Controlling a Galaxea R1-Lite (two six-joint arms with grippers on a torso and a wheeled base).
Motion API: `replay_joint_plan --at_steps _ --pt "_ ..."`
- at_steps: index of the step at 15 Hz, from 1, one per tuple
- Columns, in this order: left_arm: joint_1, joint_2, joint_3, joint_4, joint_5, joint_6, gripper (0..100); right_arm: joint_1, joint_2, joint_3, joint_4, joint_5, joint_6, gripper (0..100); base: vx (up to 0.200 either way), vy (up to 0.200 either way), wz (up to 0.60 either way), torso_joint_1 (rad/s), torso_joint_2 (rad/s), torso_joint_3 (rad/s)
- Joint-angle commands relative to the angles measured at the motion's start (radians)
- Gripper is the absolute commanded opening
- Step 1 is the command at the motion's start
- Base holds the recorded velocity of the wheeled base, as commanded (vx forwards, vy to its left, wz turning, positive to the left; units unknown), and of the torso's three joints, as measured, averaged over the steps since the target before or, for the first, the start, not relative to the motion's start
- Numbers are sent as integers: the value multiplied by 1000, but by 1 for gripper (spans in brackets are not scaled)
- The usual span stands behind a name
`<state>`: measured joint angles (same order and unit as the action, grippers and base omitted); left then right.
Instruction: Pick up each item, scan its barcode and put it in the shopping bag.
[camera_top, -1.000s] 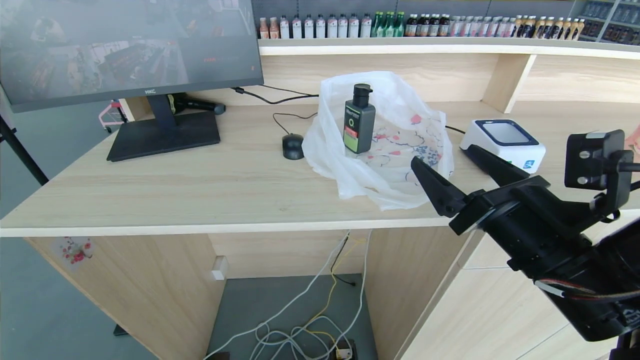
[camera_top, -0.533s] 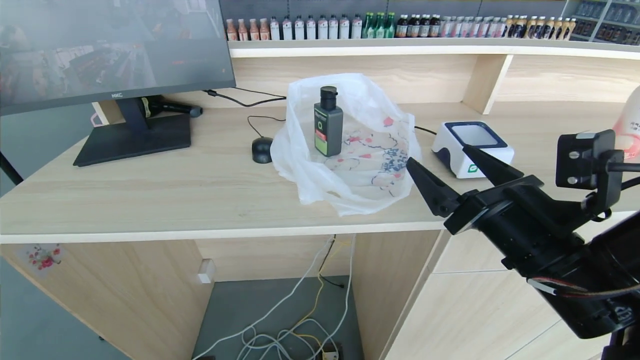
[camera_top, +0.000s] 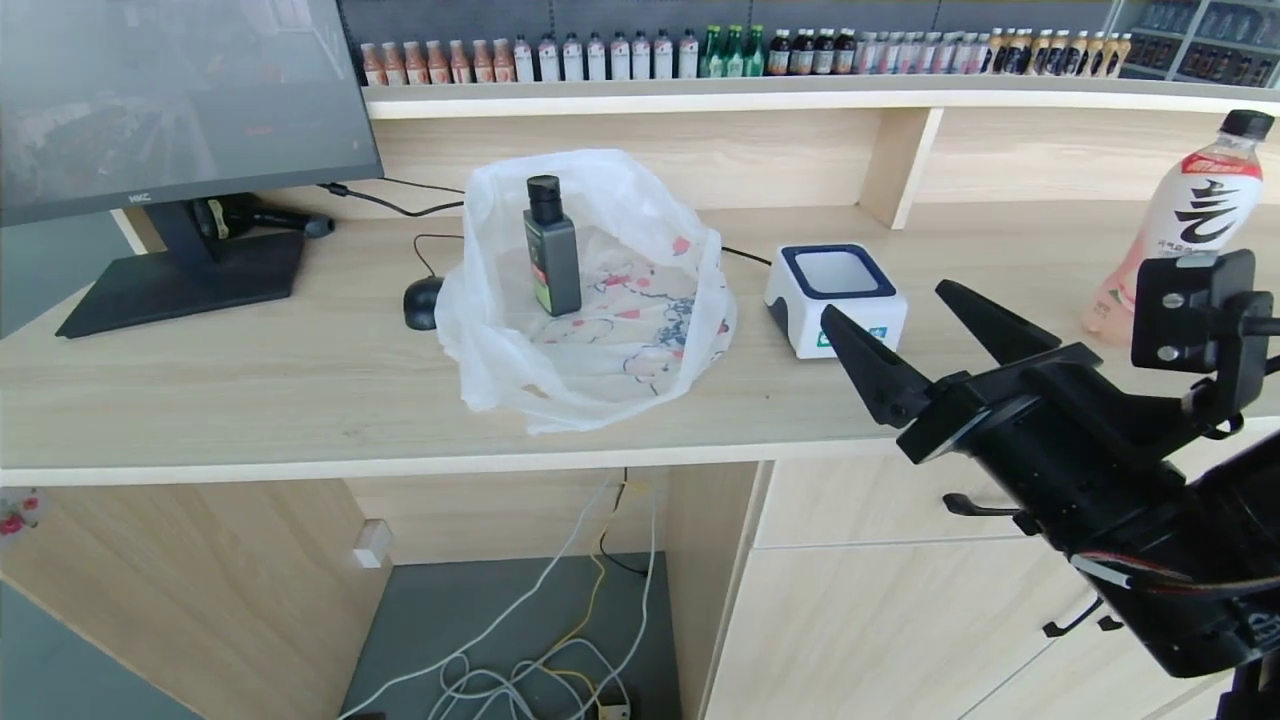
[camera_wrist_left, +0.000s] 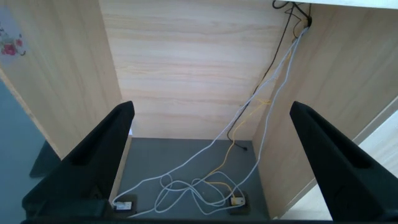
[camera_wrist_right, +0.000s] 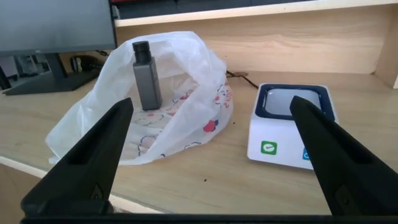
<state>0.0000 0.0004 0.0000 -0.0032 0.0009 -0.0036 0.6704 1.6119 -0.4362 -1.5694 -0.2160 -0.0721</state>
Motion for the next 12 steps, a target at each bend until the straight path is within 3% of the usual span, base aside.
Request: replay_joint_plan --at_steps 1,12 --pt "0 0 0 0 1 -1 100 -5 -10 13 -1 -2 -2 100 0 -200 0 -2 7 2" --pt "0 0 0 0 1 -3 100 -12 -52 28 -1 -34 0 100 0 -200 0 2 3 3"
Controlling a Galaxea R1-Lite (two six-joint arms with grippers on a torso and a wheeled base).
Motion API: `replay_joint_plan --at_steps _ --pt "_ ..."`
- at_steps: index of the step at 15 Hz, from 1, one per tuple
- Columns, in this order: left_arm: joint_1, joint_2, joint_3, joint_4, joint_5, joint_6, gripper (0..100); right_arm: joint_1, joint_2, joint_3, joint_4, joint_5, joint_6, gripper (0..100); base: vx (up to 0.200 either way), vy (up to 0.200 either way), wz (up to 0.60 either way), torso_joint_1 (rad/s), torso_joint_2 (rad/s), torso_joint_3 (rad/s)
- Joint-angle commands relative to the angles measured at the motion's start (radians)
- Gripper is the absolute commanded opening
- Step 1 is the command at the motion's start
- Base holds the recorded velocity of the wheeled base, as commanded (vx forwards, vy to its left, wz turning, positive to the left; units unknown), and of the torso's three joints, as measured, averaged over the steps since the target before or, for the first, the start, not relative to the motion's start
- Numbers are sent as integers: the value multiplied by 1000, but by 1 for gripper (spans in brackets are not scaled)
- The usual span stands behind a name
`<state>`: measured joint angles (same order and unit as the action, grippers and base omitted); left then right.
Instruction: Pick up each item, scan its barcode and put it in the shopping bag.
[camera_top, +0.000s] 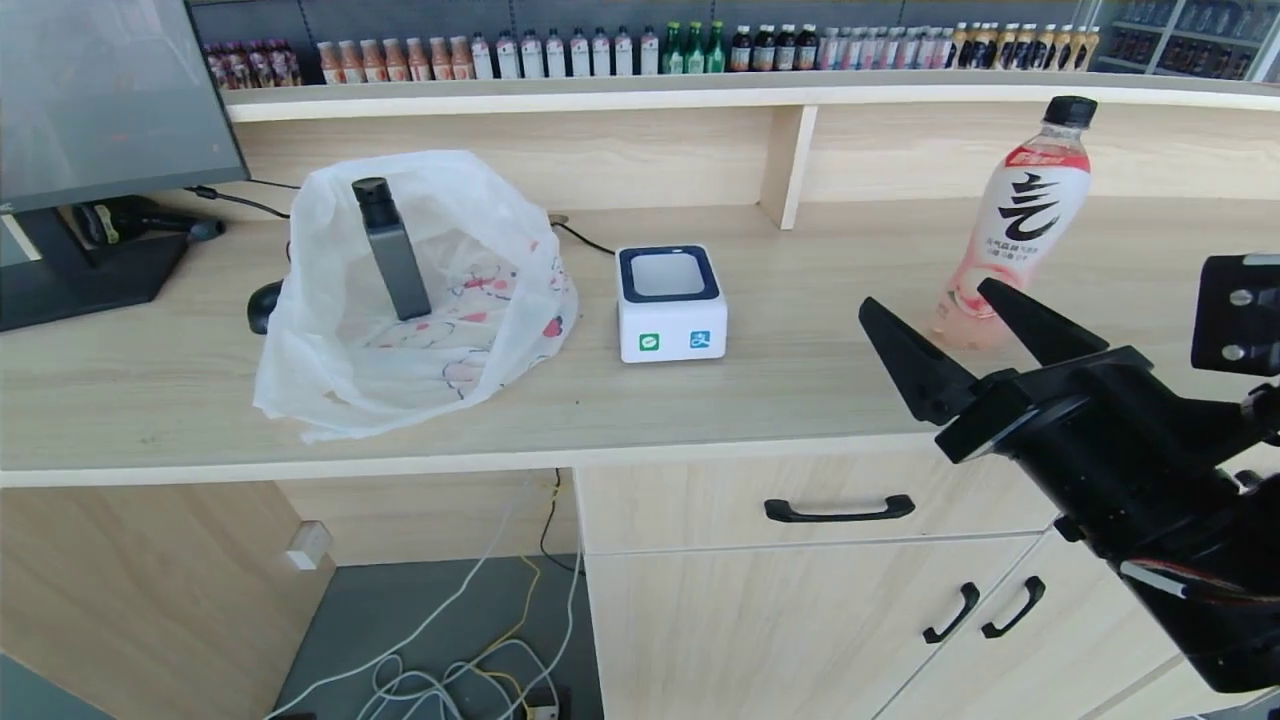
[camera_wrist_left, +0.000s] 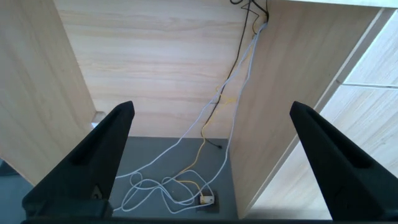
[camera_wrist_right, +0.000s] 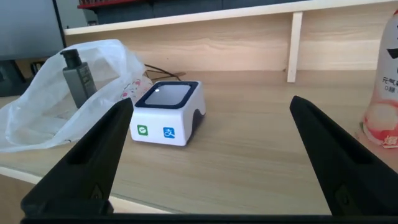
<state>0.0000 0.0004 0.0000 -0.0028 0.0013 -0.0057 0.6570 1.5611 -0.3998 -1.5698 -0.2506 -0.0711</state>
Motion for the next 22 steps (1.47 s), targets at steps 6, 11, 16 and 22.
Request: replay_joint_plan --at_steps 6,11,16,22 --pt "0 0 0 0 0 0 100 -30 16 -30 -1 -2 -12 100 0 -200 0 2 4 1" --pt "0 0 0 0 0 0 100 -46 34 -28 -1 -1 -23 100 0 -200 0 1 0 0" --pt "0 0 0 0 0 6 100 -97 80 -62 -1 -12 -36 100 0 0 0 0 0 0" --pt "0 0 0 0 -1 6 100 -99 62 -383 392 11 -56 100 0 0 0 0 0 0"
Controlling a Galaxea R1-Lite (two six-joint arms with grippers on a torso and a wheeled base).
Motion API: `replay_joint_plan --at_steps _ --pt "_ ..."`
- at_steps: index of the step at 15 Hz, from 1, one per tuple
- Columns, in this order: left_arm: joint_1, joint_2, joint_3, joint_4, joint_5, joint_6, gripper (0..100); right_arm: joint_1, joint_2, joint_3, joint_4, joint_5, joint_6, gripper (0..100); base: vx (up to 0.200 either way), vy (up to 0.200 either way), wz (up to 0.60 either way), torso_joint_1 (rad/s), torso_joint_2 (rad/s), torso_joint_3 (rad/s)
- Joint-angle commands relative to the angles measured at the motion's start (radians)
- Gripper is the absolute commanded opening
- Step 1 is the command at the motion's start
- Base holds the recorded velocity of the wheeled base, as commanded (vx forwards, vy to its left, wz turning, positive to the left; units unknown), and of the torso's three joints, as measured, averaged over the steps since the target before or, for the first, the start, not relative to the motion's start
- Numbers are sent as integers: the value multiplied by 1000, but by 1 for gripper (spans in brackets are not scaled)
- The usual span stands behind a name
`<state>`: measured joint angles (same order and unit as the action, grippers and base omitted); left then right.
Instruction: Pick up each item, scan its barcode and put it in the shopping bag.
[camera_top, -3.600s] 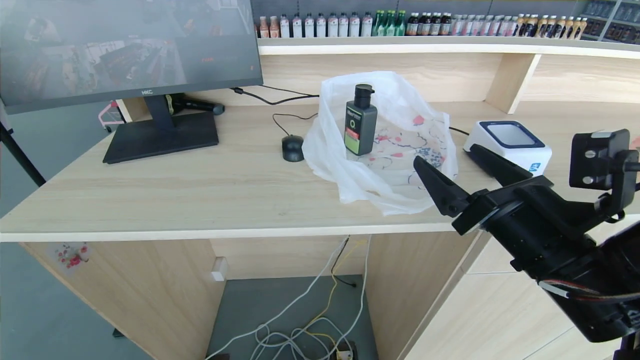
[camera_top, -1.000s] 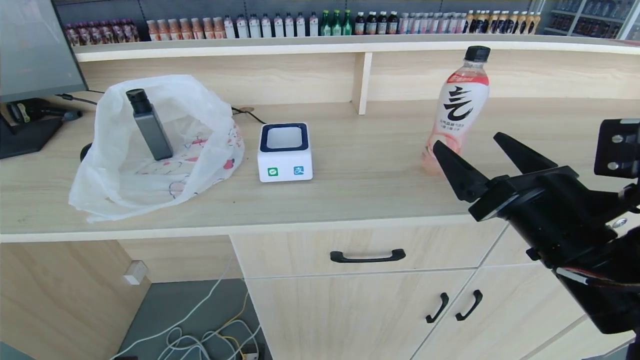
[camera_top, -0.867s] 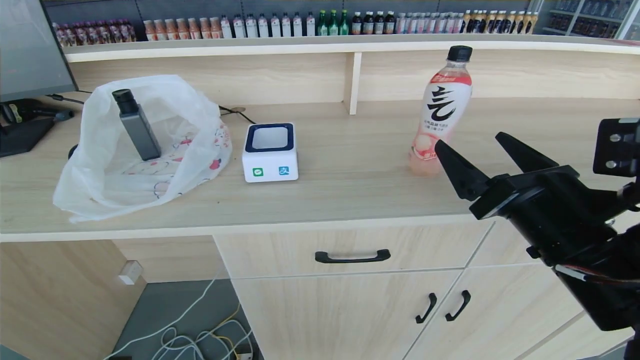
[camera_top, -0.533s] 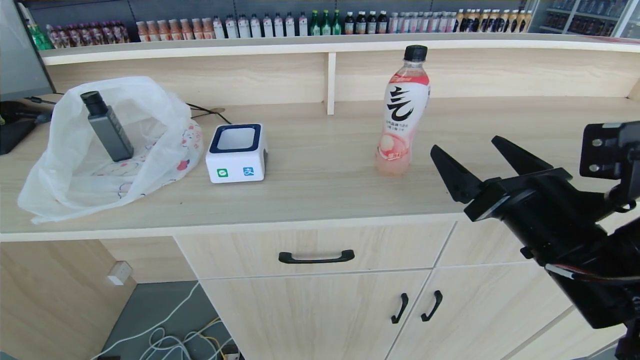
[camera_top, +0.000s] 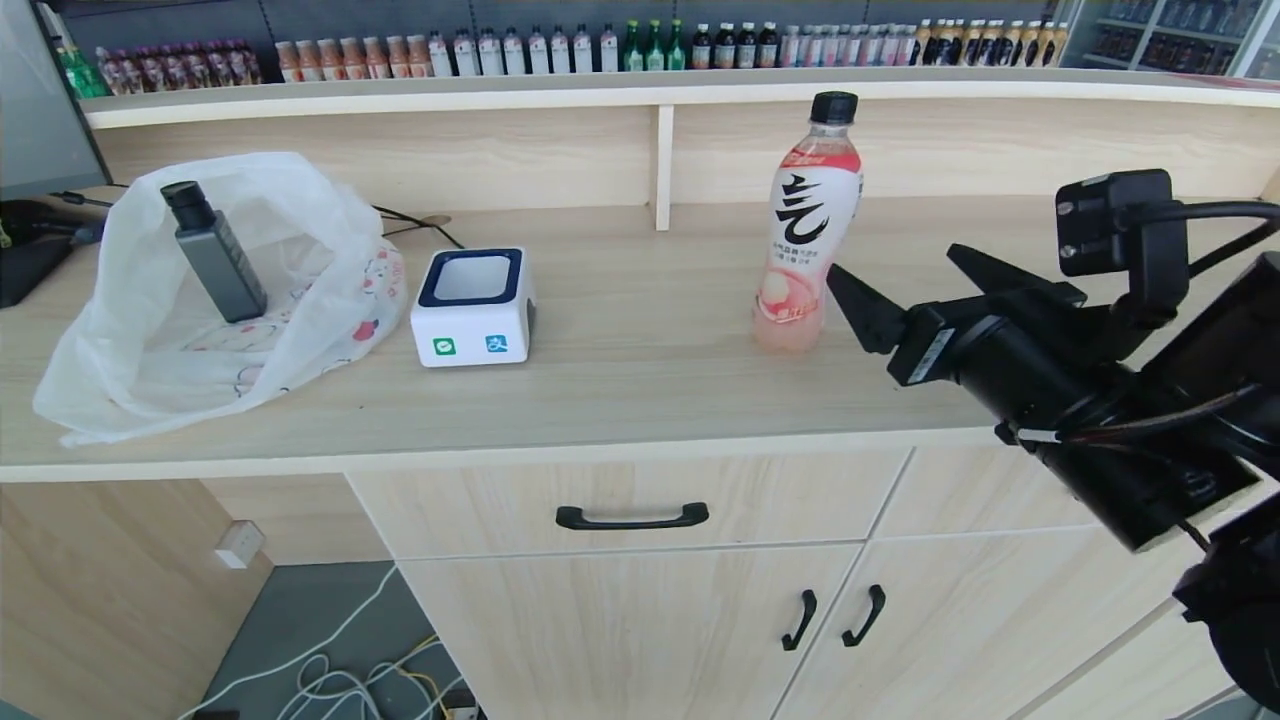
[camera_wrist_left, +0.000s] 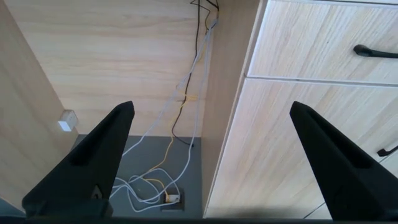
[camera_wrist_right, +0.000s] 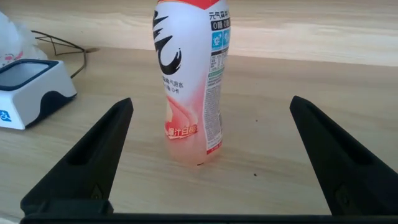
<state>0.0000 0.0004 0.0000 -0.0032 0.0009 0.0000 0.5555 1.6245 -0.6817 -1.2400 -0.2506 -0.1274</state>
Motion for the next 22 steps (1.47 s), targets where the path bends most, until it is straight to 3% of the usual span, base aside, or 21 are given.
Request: replay_joint_plan --at_steps 1,5,22 --pt "0 0 0 0 1 0 100 3 0 -144 123 14 0 100 0 0 0 0 0 0" --pt "0 0 0 0 1 0 100 3 5 -197 217 19 2 100 0 0 0 0 0 0" --pt "0 0 0 0 1 0 100 -42 198 -325 218 77 26 100 0 0 0 0 0 0"
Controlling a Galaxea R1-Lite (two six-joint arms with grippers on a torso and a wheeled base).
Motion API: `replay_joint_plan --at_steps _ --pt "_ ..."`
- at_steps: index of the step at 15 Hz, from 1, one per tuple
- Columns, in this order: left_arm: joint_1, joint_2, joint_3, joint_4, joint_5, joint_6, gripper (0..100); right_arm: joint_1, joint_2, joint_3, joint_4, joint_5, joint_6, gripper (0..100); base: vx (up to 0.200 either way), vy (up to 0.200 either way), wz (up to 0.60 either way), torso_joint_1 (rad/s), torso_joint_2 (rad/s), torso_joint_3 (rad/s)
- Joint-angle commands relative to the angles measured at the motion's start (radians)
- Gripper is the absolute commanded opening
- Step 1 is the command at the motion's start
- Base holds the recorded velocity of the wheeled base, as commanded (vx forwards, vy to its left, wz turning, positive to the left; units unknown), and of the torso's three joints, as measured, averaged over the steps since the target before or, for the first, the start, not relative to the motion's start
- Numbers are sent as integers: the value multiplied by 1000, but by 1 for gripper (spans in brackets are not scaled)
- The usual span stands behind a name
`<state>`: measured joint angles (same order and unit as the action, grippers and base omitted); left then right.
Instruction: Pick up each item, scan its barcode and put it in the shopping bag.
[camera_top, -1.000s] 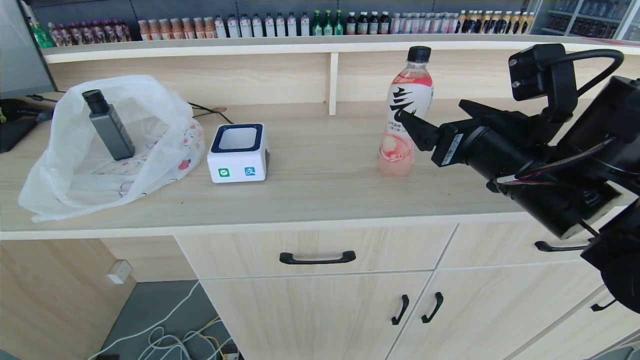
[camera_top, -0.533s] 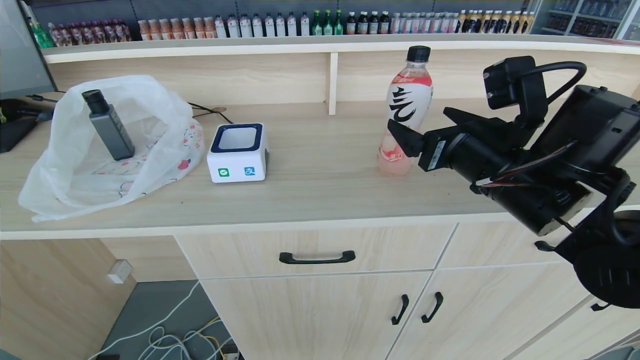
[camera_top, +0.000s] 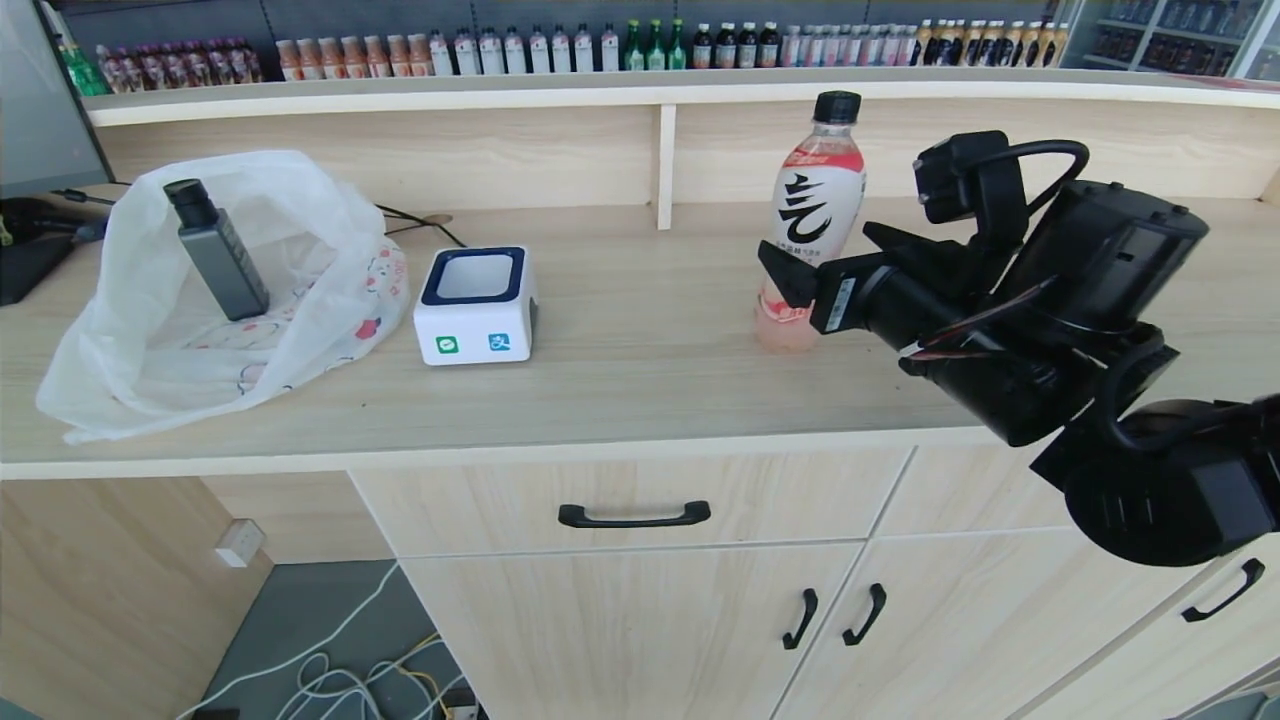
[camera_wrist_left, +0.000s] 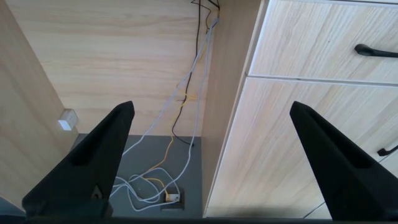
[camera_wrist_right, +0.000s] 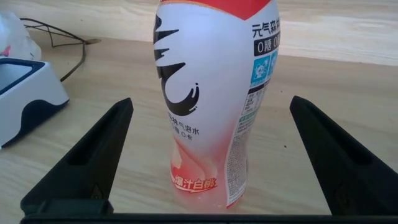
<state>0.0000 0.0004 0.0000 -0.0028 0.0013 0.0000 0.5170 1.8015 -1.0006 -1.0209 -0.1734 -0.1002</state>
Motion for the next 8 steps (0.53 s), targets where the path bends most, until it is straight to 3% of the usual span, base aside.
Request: replay_joint_plan --at_steps 1,8 --pt "0 0 0 0 0 0 100 -3 27 -12 -1 0 -1 100 0 0 0 0 0 0" --pt "0 0 0 0 0 0 100 -26 127 -135 1 0 13 100 0 0 0 0 0 0"
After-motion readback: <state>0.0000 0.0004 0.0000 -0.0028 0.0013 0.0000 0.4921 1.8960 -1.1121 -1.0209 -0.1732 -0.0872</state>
